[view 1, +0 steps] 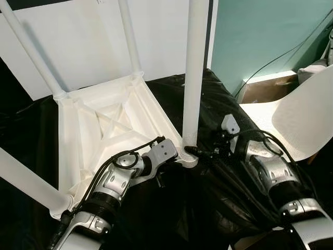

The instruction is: Building children table

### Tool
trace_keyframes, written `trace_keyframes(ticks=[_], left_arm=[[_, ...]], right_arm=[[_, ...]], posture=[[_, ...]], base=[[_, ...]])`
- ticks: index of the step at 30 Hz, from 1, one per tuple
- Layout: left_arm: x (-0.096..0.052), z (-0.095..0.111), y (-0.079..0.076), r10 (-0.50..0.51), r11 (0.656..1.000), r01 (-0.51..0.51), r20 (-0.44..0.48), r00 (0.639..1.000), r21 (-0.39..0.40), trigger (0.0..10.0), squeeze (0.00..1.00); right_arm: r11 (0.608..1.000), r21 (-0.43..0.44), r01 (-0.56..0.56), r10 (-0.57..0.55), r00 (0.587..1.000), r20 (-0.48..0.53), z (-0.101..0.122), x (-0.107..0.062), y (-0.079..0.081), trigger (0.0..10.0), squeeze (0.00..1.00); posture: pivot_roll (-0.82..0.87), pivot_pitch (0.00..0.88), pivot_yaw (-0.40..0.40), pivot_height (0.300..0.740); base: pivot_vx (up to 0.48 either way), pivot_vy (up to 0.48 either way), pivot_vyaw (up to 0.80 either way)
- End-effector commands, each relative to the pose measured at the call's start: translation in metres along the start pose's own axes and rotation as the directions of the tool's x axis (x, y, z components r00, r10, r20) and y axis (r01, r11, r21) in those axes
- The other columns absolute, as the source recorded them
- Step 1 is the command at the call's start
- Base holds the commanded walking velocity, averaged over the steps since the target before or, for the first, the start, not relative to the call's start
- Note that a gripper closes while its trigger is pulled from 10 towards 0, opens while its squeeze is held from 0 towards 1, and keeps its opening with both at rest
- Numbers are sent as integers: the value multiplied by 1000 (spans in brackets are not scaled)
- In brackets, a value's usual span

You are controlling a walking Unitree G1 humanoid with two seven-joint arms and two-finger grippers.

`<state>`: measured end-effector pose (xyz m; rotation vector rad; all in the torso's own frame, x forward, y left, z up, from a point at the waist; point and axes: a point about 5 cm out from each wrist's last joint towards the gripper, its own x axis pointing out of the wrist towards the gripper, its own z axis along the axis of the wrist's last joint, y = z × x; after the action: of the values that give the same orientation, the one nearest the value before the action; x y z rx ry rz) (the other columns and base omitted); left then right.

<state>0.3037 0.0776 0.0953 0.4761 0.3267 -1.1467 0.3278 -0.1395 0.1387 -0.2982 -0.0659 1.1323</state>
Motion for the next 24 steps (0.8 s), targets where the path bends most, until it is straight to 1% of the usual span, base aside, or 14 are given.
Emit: trace_keyframes(ticks=[1, 9, 10, 11, 12, 13, 14, 15, 16, 17, 18, 20, 23, 24], left_arm=[[9, -40, -27, -63, 988, 50, -85, 994, -145, 10000, 0], [9, -41, -27, -62, 988, 48, -85, 994, -149, 10000, 0], [9, -42, -28, -63, 988, 50, -85, 994, -149, 10000, 0], [9, -42, -28, -63, 988, 50, -85, 994, -149, 10000, 0], [9, -42, -28, -64, 988, 51, -85, 994, -149, 10000, 0], [8, -42, -28, -63, 988, 50, -84, 995, -149, 10000, 0], [8, -42, -28, -63, 988, 50, -84, 995, -149, 10000, 0], [8, -42, -28, -61, 988, 48, -83, 995, -150, 10000, 0], [8, -42, -28, -61, 988, 48, -83, 995, -150, 10000, 0], [7, -42, -28, -61, 987, 48, -84, 995, -151, 10000, 0], [7, -42, -28, -61, 987, 48, -84, 995, -151, 10000, 0], [7, -44, -29, -71, 987, 57, -90, 993, -149, 10000, 0], [7, -44, -29, -71, 987, 57, -90, 993, -149, 10000, 0], [7, -44, -30, -76, 987, 62, -91, 993, -149, 10000, 0]], right_arm=[[999, -31, -18, 18, 1000, -8, 3, 2, -2, 0, 0], [998, 3, -63, 63, 998, -9, -1, -1, -1, 0, 0], [999, 26, 45, -45, 999, 13, -9, 2, 10, 0, 0], [999, 26, 45, -45, 999, 13, -9, 2, 10, 0, 0], [991, 44, 130, -131, 991, 27, -14, 3, 18, 0, 0], [953, 81, 291, -296, 954, 58, -18, 2, 26, 0, 0], [953, 81, 291, -296, 954, 58, -18, 2, 26, 0, 0], [894, 129, 428, -440, 894, 86, -18, 0, 34, 0, 0], [894, 129, 428, -440, 894, 86, -18, 0, 34, 0, 0], [811, 185, 555, -579, 806, 124, -14, -2, 44, 0, 0], [811, 185, 555, -579, 806, 124, -14, -2, 44, 0, 0], [768, 189, 612, -639, 755, 148, -7, -2, 43, 0, 0], [768, 189, 612, -639, 755, 148, -7, -2, 43, 0, 0], [752, 184, 633, -658, 736, 157, -5, -2, 41, 0, 0]], posture=[[10, 0, 8, 740], [11, 0, 6, 740], [12, 0, 5, 740], [12, 0, 5, 740], [14, 0, 3, 740], [16, 0, 3, 740], [16, 0, 3, 740], [18, 0, 4, 740], [18, 0, 4, 740], [14, 0, 9, 740], [14, 0, 9, 740], [2, 0, 21, 740], [2, 0, 21, 740], [1, 0, 23, 740]], base=[[0, 0, 0], [0, 0, 0], [0, 0, 0], [0, 0, 0], [0, 0, 0], [0, 0, 0], [0, 0, 0], [0, 0, 0], [0, 0, 0], [0, 0, 0], [0, 0, 0], [0, 0, 0], [0, 0, 0], [0, 0, 0]])
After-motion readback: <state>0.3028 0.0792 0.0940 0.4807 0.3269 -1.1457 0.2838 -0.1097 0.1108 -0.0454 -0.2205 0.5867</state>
